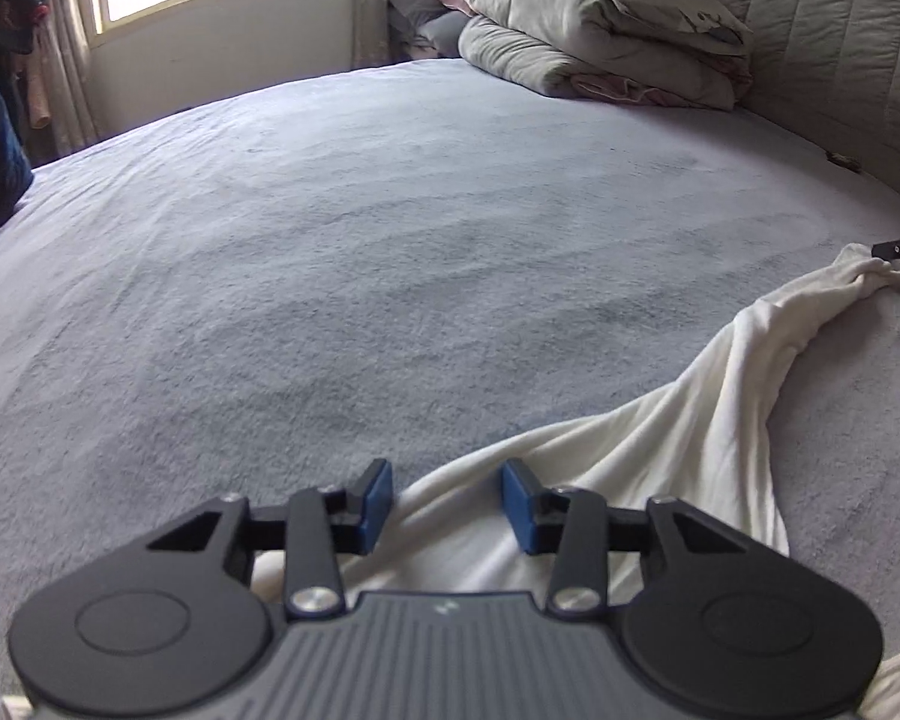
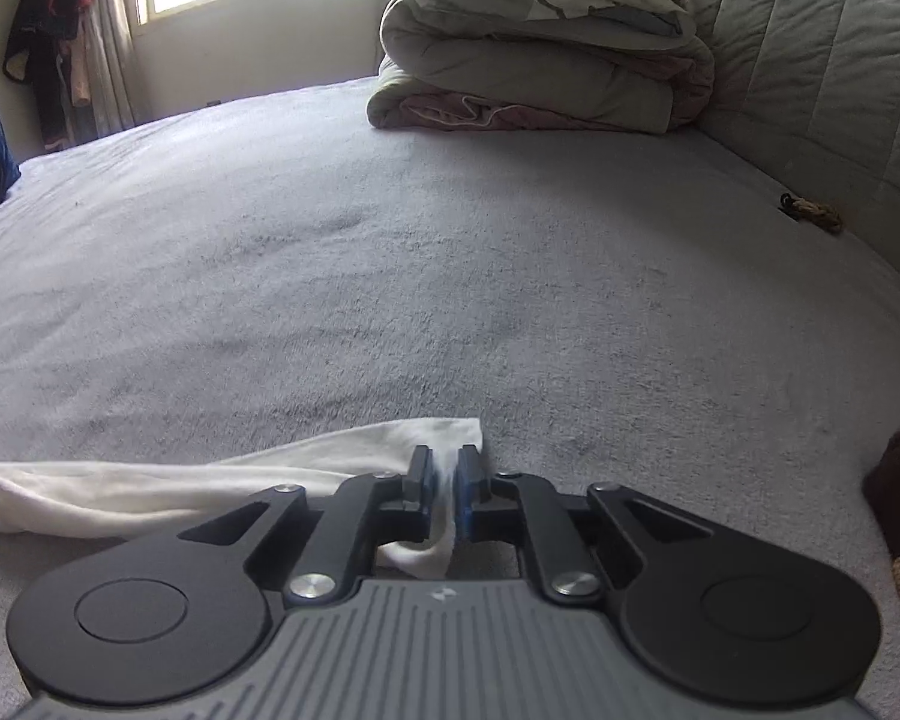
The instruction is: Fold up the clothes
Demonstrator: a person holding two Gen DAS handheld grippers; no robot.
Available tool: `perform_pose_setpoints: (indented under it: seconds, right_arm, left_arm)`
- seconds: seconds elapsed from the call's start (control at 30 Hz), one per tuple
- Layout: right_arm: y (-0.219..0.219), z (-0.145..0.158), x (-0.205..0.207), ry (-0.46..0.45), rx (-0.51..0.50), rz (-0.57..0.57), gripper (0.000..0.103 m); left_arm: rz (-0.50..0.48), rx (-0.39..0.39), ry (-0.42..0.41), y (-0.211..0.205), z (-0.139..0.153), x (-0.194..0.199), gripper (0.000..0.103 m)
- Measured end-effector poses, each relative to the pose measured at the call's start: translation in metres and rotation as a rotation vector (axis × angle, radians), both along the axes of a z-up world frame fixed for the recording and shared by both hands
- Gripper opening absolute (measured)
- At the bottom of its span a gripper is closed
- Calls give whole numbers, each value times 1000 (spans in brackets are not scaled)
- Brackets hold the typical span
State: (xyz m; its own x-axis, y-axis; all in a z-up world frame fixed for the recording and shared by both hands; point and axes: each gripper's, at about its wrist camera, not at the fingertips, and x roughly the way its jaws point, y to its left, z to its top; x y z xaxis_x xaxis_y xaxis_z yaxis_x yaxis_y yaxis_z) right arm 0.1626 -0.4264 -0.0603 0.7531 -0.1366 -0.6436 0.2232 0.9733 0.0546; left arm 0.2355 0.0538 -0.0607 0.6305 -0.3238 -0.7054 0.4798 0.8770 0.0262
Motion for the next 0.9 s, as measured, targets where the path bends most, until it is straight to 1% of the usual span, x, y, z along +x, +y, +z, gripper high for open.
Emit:
perform_pose_setpoints:
  seconds: [0.03,0.1,0.17,0.23,0.27,0.3,0.33,0.37,0.4,0.47,0.57,0.73,0.8,0.9]
  right_arm:
    - [-2,2,1,-12,12,1,26]
    - [-3,5,6,-26,35,10,29]
    - [-2,5,15,-10,49,26,29]
    - [-2,-3,26,44,73,32,30]
    - [-2,-7,28,56,77,30,30]
    - [0,-11,29,52,72,28,30]
    - [3,-13,29,44,61,29,26]
    - [7,-14,27,32,45,39,17]
    - [11,-14,26,22,29,52,3]
    - [20,-13,23,-2,-24,52,3]
    - [23,-4,17,-80,-80,17,2]
    - [21,15,17,-196,-126,-41,2]
    - [21,21,25,-222,-128,-57,2]
    - [25,22,46,-221,-135,-53,2]
  left_arm:
    - [-5,-4,7,0,0,1,35]
    - [-8,-13,17,-1,1,3,28]
    - [-11,-14,22,-2,1,4,24]
    - [-18,-5,21,-5,1,4,21]
    - [-21,0,19,-6,1,4,17]
    - [-22,-1,20,-7,0,4,11]
    - [-19,-5,19,-8,0,4,8]
    - [-11,-9,13,-8,0,3,5]
    - [-2,-12,4,-9,0,2,4]
    - [18,-18,-28,-9,1,-2,3]
    - [56,-39,-90,-7,3,-9,3]
    - [137,-112,-163,1,8,-13,3]
    - [174,-132,-186,3,9,-11,3]
    - [227,-139,-200,5,4,-7,3]
